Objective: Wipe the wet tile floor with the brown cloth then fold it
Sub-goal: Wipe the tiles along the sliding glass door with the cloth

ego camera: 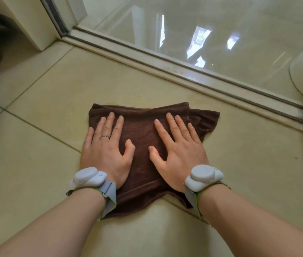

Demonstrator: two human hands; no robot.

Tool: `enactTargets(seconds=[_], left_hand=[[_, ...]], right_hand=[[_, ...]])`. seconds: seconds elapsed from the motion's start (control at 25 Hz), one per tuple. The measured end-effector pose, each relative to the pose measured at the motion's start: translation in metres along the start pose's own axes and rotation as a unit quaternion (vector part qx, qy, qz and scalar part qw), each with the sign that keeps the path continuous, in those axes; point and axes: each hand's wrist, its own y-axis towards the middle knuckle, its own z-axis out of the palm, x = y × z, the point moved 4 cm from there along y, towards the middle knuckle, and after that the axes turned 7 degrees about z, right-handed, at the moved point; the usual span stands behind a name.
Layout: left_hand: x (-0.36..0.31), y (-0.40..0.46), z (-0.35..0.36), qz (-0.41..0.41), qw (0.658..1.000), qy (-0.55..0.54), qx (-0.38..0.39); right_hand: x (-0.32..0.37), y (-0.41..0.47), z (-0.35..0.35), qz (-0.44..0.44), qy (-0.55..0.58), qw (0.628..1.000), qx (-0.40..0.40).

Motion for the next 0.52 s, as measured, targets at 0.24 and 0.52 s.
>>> enactTargets(seconds=[0.24, 0.52], left_hand=[[0.048, 0.088, 0.002, -0.004, 1.0, -0.003, -0.01], [0.064, 0.138, 0.004, 0.01, 1.0, -0.011, -0.014]], right_hand=[[0.035, 0.093, 0.008, 0.006, -0.018, 1.0, -0.001], [0.048, 0.136, 0.009, 0.023, -0.03, 0.999, -0.003]])
